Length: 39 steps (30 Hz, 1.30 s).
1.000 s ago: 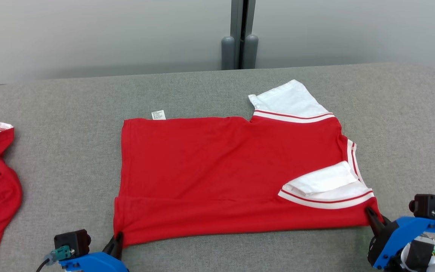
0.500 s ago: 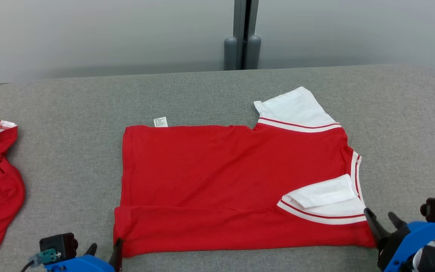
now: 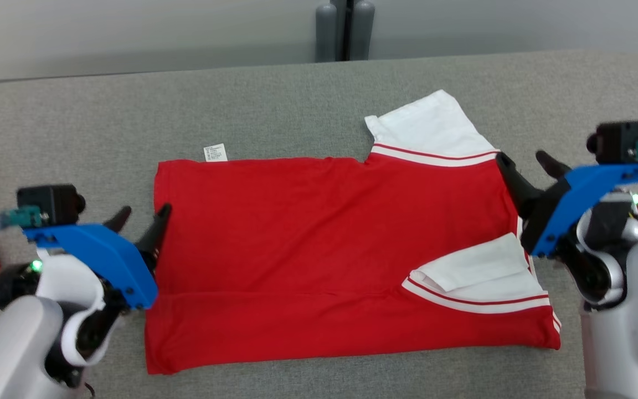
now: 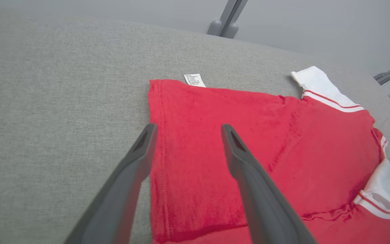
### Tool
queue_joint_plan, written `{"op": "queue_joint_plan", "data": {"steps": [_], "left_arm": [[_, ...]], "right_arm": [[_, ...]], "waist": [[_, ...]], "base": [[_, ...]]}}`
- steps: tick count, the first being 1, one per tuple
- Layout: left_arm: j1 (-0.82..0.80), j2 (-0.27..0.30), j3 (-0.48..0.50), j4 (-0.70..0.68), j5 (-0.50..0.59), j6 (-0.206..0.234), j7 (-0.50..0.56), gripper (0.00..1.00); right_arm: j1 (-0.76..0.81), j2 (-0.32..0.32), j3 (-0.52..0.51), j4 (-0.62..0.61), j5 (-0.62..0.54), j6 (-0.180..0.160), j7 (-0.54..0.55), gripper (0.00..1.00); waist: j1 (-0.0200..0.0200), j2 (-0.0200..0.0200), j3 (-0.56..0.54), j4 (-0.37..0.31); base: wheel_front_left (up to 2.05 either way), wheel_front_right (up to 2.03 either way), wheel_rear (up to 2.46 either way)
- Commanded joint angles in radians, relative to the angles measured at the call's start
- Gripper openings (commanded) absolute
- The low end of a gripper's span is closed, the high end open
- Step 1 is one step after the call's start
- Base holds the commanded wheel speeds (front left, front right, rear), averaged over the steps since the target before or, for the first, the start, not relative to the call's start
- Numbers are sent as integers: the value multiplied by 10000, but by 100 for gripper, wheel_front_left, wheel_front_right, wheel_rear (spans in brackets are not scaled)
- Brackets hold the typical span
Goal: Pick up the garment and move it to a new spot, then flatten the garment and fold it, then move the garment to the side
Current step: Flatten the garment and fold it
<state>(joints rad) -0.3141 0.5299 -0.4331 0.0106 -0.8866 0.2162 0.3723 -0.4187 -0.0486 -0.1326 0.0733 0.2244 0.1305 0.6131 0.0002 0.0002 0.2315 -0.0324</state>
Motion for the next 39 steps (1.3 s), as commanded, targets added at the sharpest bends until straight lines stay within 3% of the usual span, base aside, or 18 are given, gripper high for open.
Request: {"op": "queue_joint_plan", "data": {"steps": [1, 10, 19, 37, 39], "left_arm": [[-577, 259, 31, 277, 78, -129, 290, 100], [-3272, 553, 266, 1735, -674, -850, 2115, 100], [-4651, 1012, -141, 2391, -634, -938, 3840, 100], [-4840, 1506, -1125, 2445, 210, -1225, 4569, 100], [-4777, 1587, -1211, 2399, 197, -1311, 4681, 31]], "right_arm": [[-541, -35, 198, 227, 25, 5, 177, 100], [-3717, -29, 1047, 2190, 162, 5, 1128, 100], [-5543, -113, 1367, 3674, -174, 5, 788, 100], [-7057, -336, 1596, 5147, -555, 5, 167, 100], [-7163, -315, 1539, 5241, -638, 5, 106, 100]], "waist": [[-2, -2, 198, -36], [-2, -2, 1497, -459], [-2, -2, 2353, -668], [-2, -2, 3266, -773], [-2, -2, 3345, -741]], "base": [[0, 0, 0], [0, 0, 0], [0, 0, 0], [0, 0, 0], [0, 0, 0]]}}
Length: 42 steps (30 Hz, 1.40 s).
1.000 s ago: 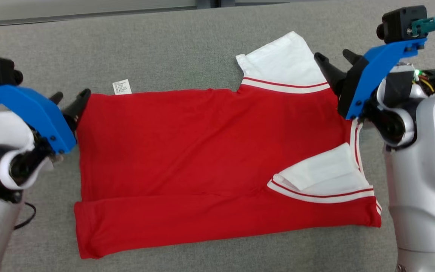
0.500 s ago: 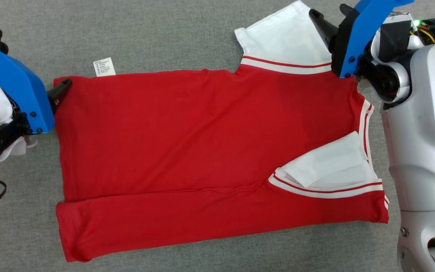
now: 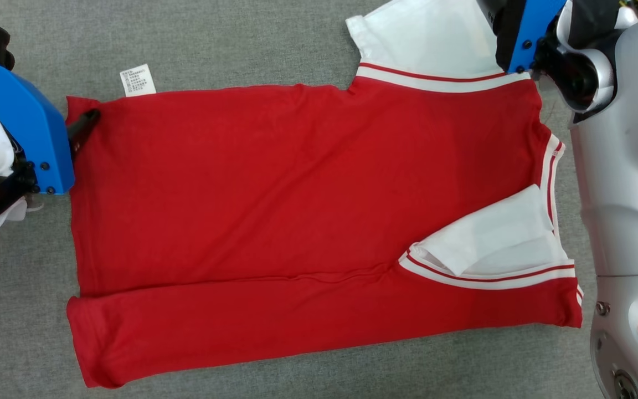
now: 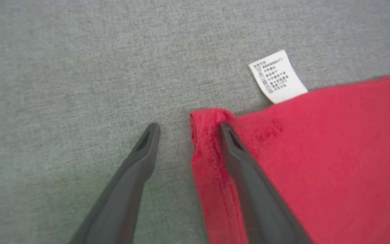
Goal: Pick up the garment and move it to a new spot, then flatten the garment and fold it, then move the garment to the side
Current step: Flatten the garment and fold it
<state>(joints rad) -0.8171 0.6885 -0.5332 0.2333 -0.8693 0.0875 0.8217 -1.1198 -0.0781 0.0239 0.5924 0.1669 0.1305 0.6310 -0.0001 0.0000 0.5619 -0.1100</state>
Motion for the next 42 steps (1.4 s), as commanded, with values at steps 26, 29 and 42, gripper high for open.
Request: {"op": "queue_joint_plan", "data": {"steps": [26, 29, 42], "left_arm": [[-40, -1241, -809, -129, 30, -1299, -1155, 0], [-49, -1256, -807, 38, 13, -1359, -1268, 0], [-111, -1404, -483, 364, 10, -1426, -2089, 0]], "right_arm": [[-1031, -510, -1761, 1968, -3042, 3, 1398, 100], [-887, -536, -1801, 2069, -2908, 3, 1630, 38], [-786, -757, -1584, 1655, -2616, 2, 522, 0]], "waist": [[1, 0, 660, 1785], [1, 0, 653, 1808], [1, 0, 454, 1596]], "base": [[0, 0, 0], [0, 0, 0], [0, 0, 0]]}}
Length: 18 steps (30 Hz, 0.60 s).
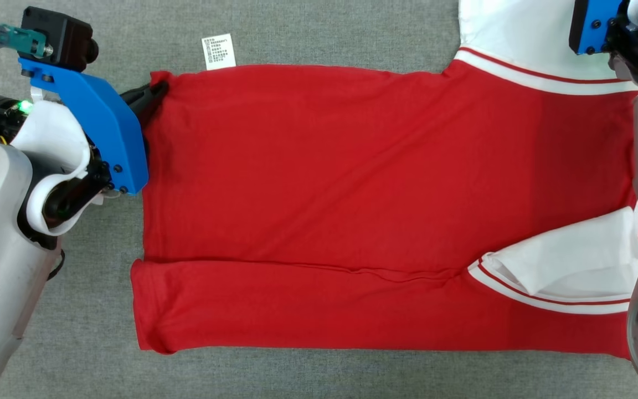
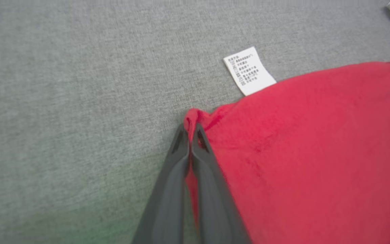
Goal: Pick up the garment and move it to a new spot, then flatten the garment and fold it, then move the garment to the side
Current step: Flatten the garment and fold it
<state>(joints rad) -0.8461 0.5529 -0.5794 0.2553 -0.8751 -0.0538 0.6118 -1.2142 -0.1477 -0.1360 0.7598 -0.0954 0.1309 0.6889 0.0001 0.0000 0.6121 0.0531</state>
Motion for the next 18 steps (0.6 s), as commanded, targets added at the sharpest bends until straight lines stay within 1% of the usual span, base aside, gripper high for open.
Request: {"op": "queue_joint_plan", "data": {"steps": [1, 6, 9, 11, 13, 18], "left_arm": [[196, -71, 25, 150, 2, -60, -105, 0], [259, -41, 169, 224, -34, -180, -645, 0], [479, -124, 242, 223, -140, -274, -1044, 0], [749, -237, 319, 206, -353, -372, -1362, 0], [1023, -213, 316, 230, -444, -448, -1615, 0], [1807, -154, 105, 125, -426, -614, -2324, 0]], "right_arm": [[199, -52, 70, 19, 95, -2, -138, 0], [406, -2, 662, 130, 618, -1, -637, 0], [673, -39, 1138, 36, 1153, -1, -1102, 0], [1058, -92, 1494, -89, 1506, -1, -1457, 0], [1478, -133, 1830, -237, 1934, -1, -1737, 0], [2580, -533, 2497, -786, 2832, -1, -2134, 0]], "waist": [[-1, 0, -107, -55], [-1, 0, -459, -144], [-1, 0, -797, -166], [-1, 0, -1105, -176], [-1, 0, -1414, -198], [-1, 0, -2120, -327]], "base": [[0, 0, 0], [0, 0, 0], [0, 0, 0], [0, 0, 0], [0, 0, 0], [0, 0, 0]]}}
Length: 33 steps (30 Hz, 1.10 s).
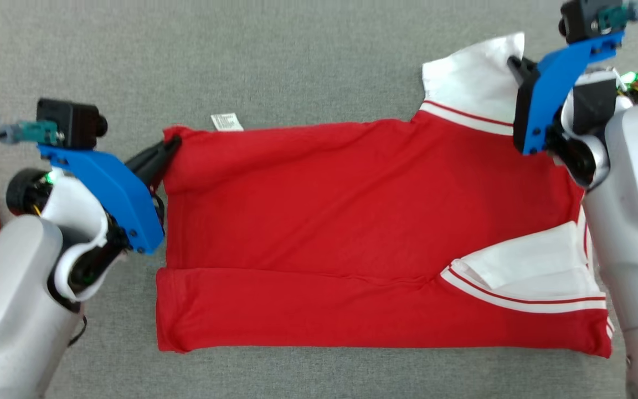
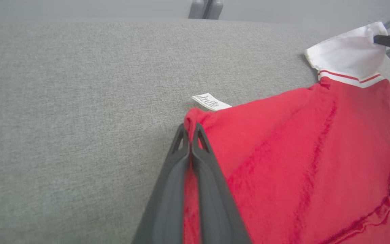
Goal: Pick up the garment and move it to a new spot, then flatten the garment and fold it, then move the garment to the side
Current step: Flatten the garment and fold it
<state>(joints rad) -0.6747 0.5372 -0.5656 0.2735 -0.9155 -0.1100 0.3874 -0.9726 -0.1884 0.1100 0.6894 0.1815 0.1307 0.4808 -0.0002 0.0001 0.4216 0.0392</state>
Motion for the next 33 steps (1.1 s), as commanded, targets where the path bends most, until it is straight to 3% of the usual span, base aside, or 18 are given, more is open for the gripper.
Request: {"op": "queue_joint_plan", "data": {"steps": [1, 8, 16, 21, 29, 30, 31, 32, 33], "left_arm": [[253, -1, -78, -94, -18, -70, -218, 0], [1361, 127, -455, -416, 357, -134, -1254, 0], [2366, 267, -666, -447, 850, 108, -2261, 0], [2775, 429, -725, -253, 1234, 426, -2706, 0], [3176, 218, -823, 117, 1506, 879, -3156, 2], [3212, 169, -821, 179, 1524, 939, -3235, 42], [3248, 117, -837, 231, 1542, 977, -3323, 85], [3291, 48, -818, 297, 1524, 1041, -3406, 100], [3339, -4, -795, 347, 1508, 1100, -3487, 100]], "right_arm": [[395, -245, 132, -235, 223, 1, -136, 0], [2210, -823, 409, -1607, 1365, 1, -222, 0], [5085, -1190, -133, -3963, 2287, 3, 989, 0], [6609, -768, -647, -5462, 2296, 3, 1617, 0], [8262, -94, -1374, -6929, 1858, 3, 2102, 0], [8443, 18, -1451, -7036, 1820, 3, 2147, 11], [8623, 152, -1485, -7114, 1816, 3, 2234, 100], [8794, 237, -1493, -7222, 1819, 3, 2318, 100], [8943, 303, -1526, -7321, 1824, 3, 2393, 100]], "waist": [[2, -1, -353, -214], [2, -1, -1200, -363], [2, -1, -1836, -467], [2, -1, -2013, -587], [2, -1, -2304, -539], [2, -1, -2338, -525], [2, -1, -2366, -516], [2, -1, -2392, -504], [2, -1, -2411, -500]], "base": [[0, 0, 0], [0, 0, 0], [0, 0, 0], [0, 0, 0], [0, 0, 0], [0, 0, 0], [0, 0, 0], [0, 0, 0], [0, 0, 0]]}}
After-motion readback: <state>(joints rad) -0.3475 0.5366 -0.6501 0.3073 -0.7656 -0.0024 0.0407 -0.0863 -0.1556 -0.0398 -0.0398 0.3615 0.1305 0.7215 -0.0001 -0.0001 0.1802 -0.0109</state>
